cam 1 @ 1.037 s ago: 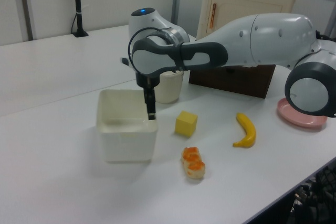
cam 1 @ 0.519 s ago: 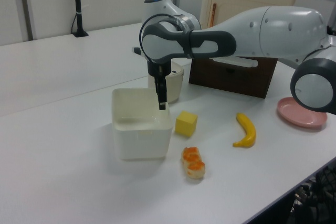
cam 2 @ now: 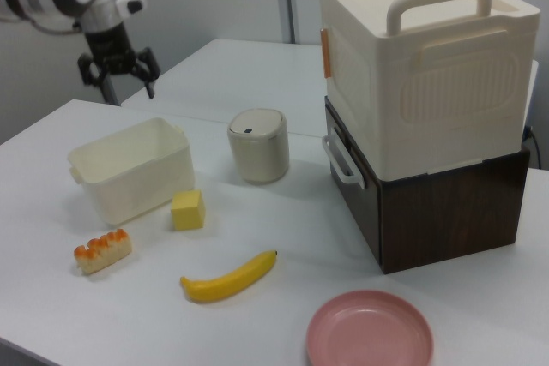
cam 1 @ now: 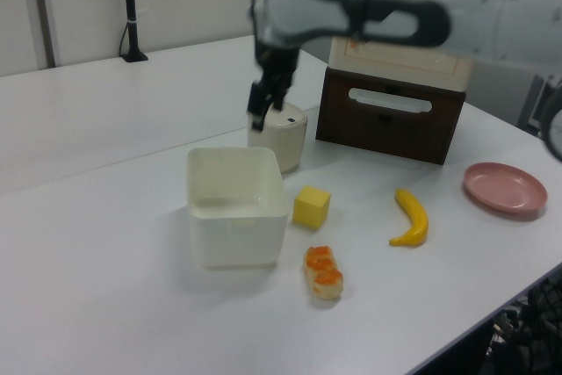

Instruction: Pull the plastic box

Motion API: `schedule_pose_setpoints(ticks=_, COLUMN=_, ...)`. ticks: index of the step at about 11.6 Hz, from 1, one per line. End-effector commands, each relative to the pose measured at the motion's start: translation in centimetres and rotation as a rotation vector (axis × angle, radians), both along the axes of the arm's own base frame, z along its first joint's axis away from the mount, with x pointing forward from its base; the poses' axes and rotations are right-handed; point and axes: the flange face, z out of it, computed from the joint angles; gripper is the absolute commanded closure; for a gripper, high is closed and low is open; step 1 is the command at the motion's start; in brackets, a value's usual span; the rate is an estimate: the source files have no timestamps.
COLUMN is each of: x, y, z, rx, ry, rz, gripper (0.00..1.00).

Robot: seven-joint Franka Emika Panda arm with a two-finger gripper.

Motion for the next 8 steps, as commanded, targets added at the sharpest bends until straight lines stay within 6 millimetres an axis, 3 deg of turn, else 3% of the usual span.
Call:
schedule_pose_setpoints(ticks=1, x=-4.0, y=-9.1, z=4.8, rx=0.019, ry=0.050, rz=-0.441, gripper=0.00)
schedule_pose_setpoints(ticks=4, x=-4.0, y=-14.6, z=4.3, rx=0.002, ry=0.086, rz=-0.568, gripper=0.00)
schedule_pose_setpoints(ticks=6, x=-4.0, y=-16.6, z=4.6, rx=0.006, ry=0.080, rz=-0.609, gripper=0.00)
schedule_pose_setpoints(ticks=8, x=-3.8, y=-16.9, z=4.5, rx=0.007, ry=0.081, rz=-0.608, gripper=0.00)
